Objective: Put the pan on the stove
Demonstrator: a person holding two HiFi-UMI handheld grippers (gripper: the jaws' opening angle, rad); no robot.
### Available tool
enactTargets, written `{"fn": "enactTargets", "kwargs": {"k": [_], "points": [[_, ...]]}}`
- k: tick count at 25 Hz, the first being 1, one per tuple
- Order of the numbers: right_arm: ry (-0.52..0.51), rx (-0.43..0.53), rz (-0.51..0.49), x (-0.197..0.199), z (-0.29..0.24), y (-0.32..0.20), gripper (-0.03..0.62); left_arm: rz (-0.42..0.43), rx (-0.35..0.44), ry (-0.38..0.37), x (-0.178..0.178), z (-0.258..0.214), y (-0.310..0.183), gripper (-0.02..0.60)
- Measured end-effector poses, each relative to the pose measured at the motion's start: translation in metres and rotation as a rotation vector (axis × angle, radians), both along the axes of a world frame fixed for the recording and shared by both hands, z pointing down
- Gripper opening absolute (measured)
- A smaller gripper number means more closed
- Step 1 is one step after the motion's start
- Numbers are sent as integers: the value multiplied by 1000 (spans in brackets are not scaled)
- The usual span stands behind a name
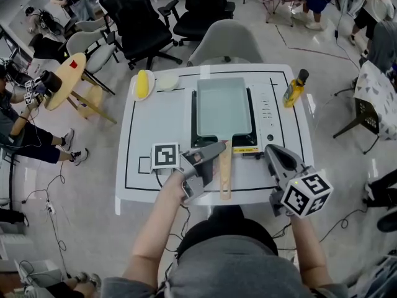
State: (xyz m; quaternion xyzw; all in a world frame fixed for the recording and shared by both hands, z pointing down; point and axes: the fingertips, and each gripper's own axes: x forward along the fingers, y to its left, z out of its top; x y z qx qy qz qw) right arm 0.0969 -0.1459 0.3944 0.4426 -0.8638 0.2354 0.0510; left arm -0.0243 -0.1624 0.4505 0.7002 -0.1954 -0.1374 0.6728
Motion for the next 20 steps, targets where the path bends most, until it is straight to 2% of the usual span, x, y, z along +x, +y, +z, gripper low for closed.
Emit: {"fn": "enactTargets", "kwargs": {"k": [4, 6, 7, 13, 20], "points": [[-1, -6, -1, 1, 1, 0, 3, -94, -3, -38, -26, -1, 0, 225], [0, -6, -3, 0, 2, 0, 4, -151, 11, -88, -42, 0, -1, 217], [0, -6, -4, 0, 2, 0, 3, -175, 43, -125, -49, -3, -2, 207], [11, -3, -3, -2, 3, 0, 3, -280, 262, -433, -76, -15, -6, 115], [22, 13, 18, 1, 7, 0, 3, -335, 508, -797, -85, -22, -6, 67]]}}
